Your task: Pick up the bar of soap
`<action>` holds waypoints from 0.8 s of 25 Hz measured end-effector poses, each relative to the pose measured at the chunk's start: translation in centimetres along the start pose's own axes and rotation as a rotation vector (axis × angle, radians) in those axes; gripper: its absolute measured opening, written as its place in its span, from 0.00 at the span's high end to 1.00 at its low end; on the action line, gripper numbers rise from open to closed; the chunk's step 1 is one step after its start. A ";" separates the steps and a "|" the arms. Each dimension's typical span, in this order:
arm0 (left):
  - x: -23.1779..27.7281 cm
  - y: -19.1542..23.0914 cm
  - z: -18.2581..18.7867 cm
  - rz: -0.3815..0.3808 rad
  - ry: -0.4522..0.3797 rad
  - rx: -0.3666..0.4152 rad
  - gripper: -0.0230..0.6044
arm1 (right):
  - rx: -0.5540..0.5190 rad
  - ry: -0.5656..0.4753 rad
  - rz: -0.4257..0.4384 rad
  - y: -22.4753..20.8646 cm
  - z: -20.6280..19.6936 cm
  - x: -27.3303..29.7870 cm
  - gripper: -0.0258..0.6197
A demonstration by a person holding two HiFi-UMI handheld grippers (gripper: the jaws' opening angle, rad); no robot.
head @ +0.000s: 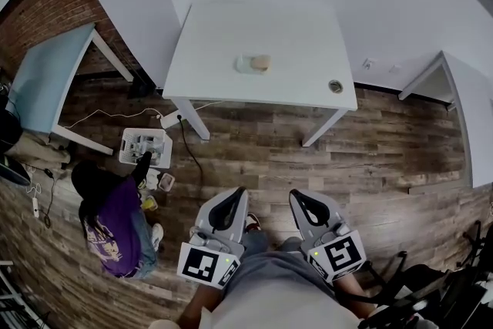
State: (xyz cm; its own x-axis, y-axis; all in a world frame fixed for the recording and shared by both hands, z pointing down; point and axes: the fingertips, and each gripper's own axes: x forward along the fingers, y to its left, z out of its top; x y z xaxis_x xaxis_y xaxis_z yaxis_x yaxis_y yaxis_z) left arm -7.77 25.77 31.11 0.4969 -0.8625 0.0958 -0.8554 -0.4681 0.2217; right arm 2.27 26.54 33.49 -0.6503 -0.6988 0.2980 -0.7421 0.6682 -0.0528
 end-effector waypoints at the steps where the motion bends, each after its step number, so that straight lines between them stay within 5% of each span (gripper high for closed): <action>1: 0.1 0.4 0.1 -0.001 -0.001 -0.001 0.96 | -0.004 0.003 -0.001 0.1 0.1 0.4 0.96; 20: 4.8 3.8 1.0 -0.048 0.010 0.000 0.96 | 0.020 -0.052 -0.063 -3.4 2.5 5.3 0.96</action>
State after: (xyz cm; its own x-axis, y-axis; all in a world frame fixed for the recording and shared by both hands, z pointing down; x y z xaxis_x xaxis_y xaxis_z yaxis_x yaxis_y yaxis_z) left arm -8.72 19.67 31.46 0.5385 -0.8373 0.0950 -0.8307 -0.5086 0.2263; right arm 0.91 19.92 32.87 -0.6095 -0.7518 0.2514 -0.7845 0.6177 -0.0547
